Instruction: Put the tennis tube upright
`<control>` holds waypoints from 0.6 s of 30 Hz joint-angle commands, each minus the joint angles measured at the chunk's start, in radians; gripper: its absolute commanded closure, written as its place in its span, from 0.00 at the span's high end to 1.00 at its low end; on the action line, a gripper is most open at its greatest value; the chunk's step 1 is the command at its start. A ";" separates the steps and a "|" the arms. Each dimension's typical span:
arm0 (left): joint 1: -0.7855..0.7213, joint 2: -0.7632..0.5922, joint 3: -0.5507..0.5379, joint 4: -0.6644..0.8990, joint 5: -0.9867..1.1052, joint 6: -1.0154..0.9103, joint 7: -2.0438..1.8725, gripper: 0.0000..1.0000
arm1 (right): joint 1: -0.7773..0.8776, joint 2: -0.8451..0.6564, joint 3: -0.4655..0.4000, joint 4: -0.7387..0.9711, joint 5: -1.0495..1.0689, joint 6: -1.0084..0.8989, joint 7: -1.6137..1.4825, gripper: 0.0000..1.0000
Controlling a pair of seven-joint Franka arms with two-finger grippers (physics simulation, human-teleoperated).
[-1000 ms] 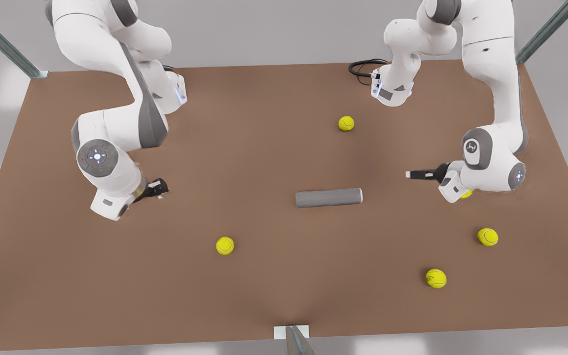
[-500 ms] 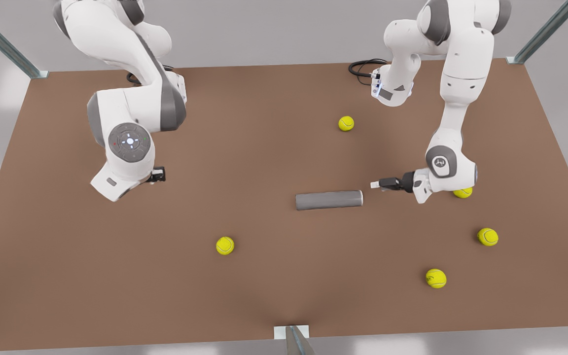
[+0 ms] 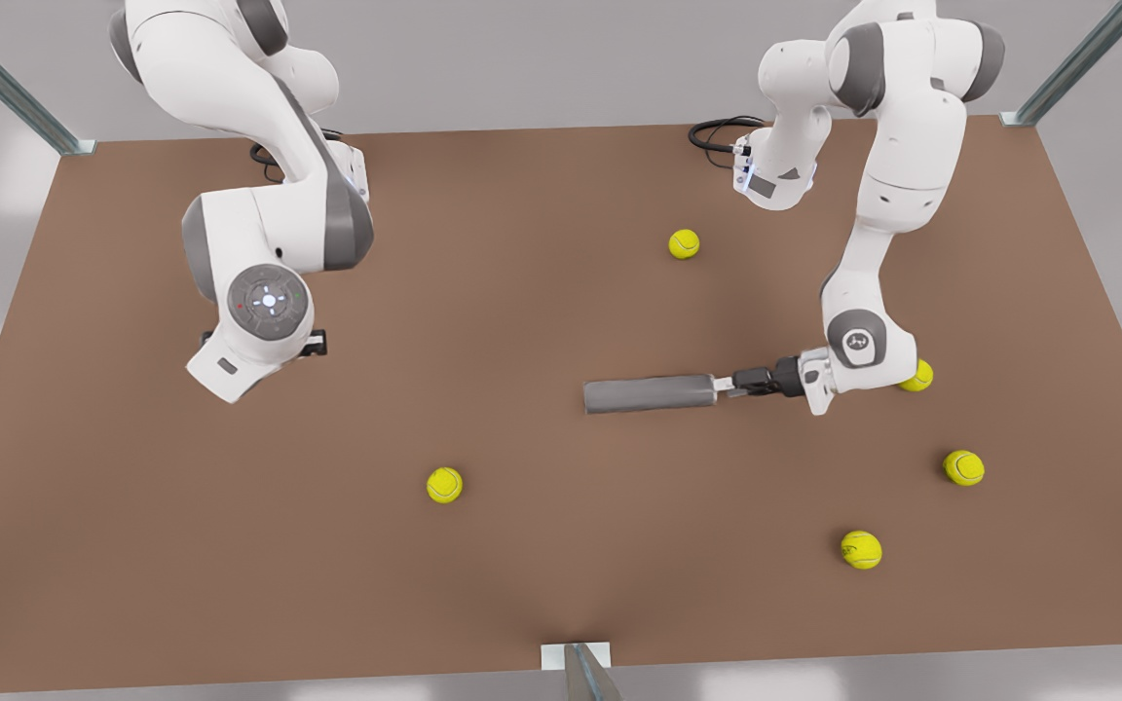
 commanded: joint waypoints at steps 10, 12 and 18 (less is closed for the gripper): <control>0.009 0.038 -0.029 0.009 -0.064 -0.016 0.074 1.00 | -0.094 -0.002 0.002 0.057 0.066 -0.002 0.056 1.00; 0.008 0.039 -0.029 0.006 -0.061 -0.016 0.075 1.00 | -0.095 -0.002 0.005 0.057 0.072 -0.002 0.057 1.00; 0.006 0.039 -0.031 -0.011 -0.058 -0.023 0.072 1.00 | -0.088 -0.002 0.006 0.055 0.068 -0.011 0.062 1.00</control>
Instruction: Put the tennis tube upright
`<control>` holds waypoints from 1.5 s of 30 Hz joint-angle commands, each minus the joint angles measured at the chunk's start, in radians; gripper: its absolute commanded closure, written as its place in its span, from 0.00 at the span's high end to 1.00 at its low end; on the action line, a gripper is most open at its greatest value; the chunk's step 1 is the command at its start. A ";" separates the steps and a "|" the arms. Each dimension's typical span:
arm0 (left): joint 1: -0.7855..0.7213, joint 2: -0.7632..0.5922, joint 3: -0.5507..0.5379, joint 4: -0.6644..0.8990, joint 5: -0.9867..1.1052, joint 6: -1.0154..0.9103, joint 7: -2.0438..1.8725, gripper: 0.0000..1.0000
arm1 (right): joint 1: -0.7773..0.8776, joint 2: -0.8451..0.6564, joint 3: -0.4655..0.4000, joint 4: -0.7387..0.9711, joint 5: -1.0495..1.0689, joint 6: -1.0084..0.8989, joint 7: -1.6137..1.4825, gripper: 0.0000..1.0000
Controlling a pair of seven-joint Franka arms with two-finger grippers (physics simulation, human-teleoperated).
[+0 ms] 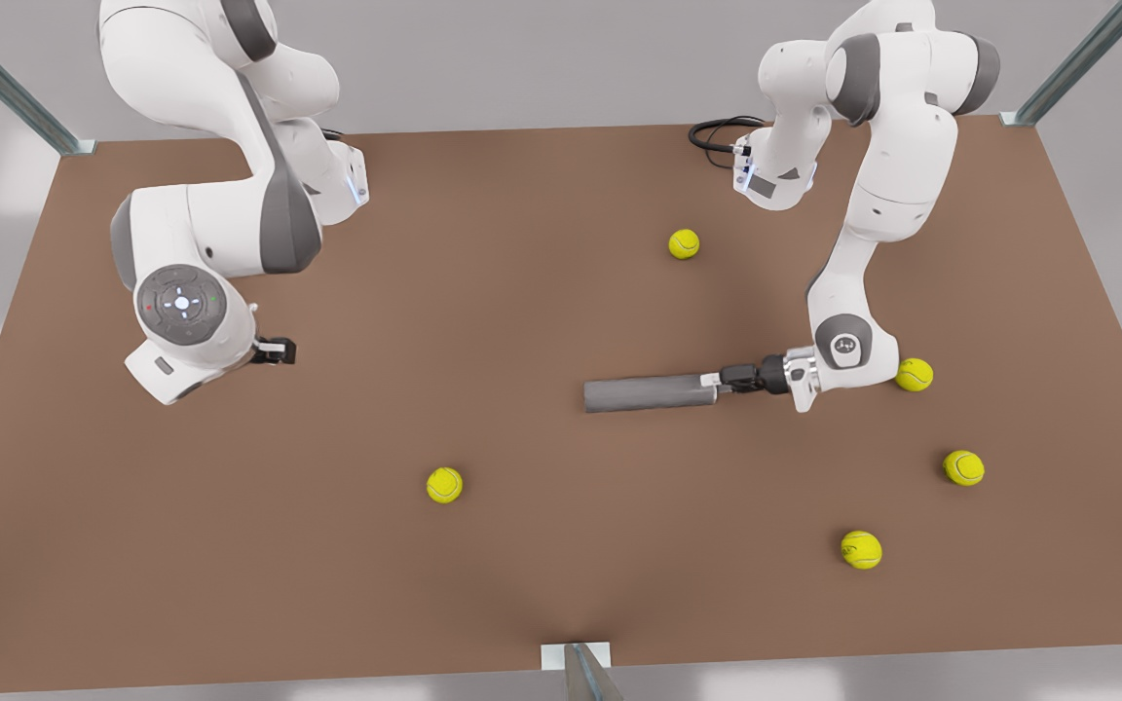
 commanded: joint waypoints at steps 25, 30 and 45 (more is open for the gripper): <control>0.008 0.028 -0.049 0.005 -0.057 -0.054 -0.010 0.56 | 0.004 0.000 0.002 -0.002 -0.002 -0.006 0.004 1.00; 0.008 0.028 -0.049 0.008 -0.059 -0.074 -0.018 0.49 | 0.004 0.001 0.002 -0.002 -0.002 -0.006 0.001 1.00; 0.014 0.026 -0.049 0.023 -0.066 -0.117 -0.065 0.31 | 0.004 0.001 0.002 -0.006 -0.003 -0.006 0.006 1.00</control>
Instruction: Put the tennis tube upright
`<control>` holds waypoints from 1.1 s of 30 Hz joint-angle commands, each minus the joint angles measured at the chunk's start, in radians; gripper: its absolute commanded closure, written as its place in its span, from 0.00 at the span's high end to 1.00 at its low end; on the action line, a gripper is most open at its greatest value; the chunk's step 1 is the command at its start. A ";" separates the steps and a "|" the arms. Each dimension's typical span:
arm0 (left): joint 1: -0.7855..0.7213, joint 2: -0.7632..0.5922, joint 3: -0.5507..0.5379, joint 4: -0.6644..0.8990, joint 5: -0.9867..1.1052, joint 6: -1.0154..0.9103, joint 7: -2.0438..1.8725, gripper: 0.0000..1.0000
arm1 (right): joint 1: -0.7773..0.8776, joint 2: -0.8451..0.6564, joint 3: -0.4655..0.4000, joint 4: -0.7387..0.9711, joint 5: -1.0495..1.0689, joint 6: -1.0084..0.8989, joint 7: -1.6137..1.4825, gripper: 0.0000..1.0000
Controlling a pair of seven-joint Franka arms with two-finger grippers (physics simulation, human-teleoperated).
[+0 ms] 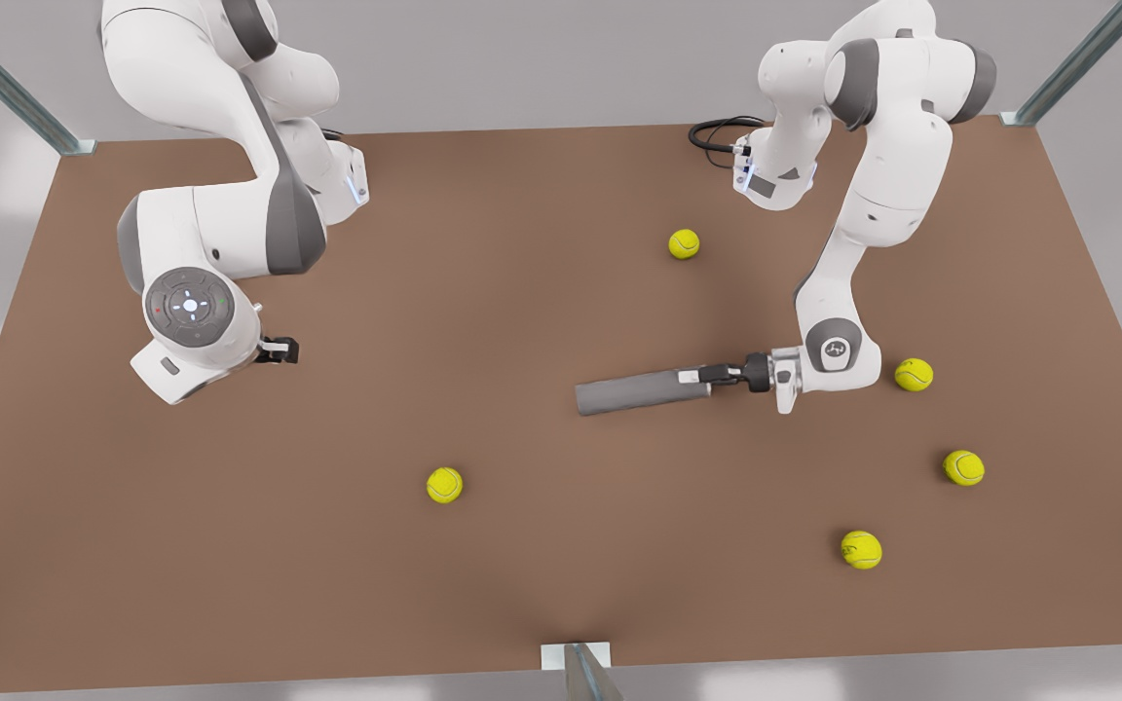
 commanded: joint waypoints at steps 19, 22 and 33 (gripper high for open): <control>0.000 -0.012 -0.001 0.029 -0.003 -0.021 -0.011 0.21 | 0.002 0.000 0.000 0.000 0.009 -0.002 -0.003 1.00; 0.001 -0.015 -0.001 0.031 0.000 -0.021 -0.012 0.21 | 0.002 0.000 0.002 0.000 0.009 -0.002 -0.003 1.00; 0.015 -0.067 0.027 0.061 0.149 -0.028 -0.034 0.21 | 0.002 0.000 0.000 -0.002 0.002 -0.006 -0.002 1.00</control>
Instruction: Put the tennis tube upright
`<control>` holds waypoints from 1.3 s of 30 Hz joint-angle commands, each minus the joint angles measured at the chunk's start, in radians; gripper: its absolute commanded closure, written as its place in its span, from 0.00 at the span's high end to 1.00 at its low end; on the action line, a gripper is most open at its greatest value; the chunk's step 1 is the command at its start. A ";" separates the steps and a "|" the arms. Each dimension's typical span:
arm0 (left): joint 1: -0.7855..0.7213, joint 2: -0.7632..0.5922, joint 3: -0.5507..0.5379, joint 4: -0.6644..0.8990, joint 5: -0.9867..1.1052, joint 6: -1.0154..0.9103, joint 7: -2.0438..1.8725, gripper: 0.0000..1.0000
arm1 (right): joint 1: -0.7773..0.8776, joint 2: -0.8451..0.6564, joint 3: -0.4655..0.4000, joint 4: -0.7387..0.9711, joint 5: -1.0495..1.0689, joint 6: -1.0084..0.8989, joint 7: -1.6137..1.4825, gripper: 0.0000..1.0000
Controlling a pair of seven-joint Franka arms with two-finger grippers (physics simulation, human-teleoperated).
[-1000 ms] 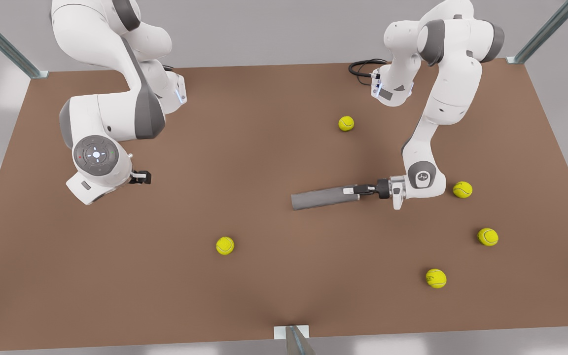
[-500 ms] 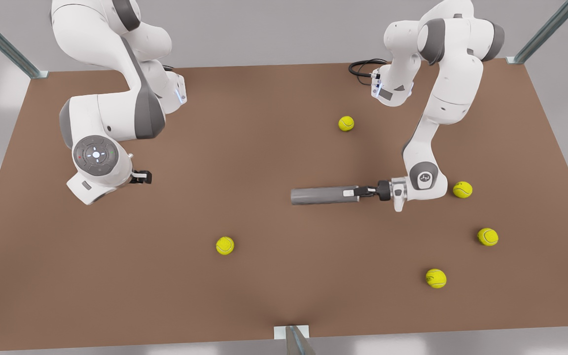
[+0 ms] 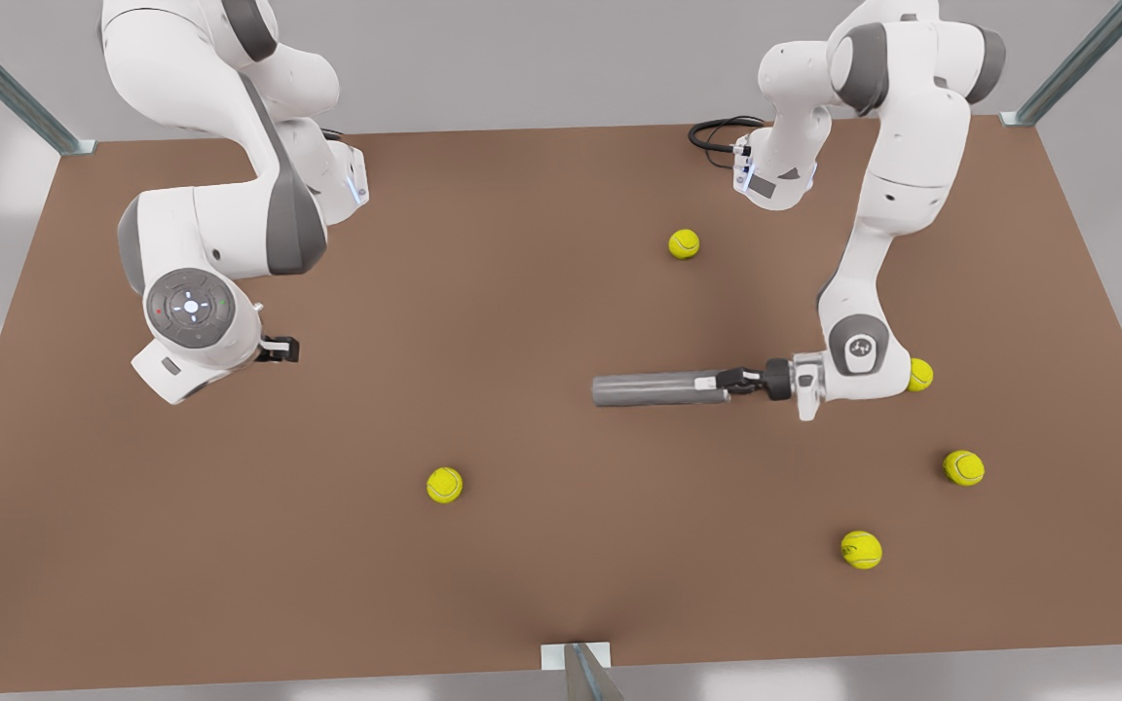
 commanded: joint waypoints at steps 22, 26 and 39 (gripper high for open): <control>-0.001 -0.189 0.112 0.003 0.394 0.009 -0.138 0.21 | 0.000 0.000 0.002 0.000 -0.003 0.000 0.000 1.00; -0.001 -0.203 0.117 0.008 0.411 0.009 -0.138 0.21 | -0.003 0.000 0.000 0.000 -0.003 0.000 0.000 1.00; 0.013 -0.223 0.141 0.074 0.557 0.009 -0.159 0.21 | -0.001 0.000 0.000 0.002 -0.006 0.000 0.000 1.00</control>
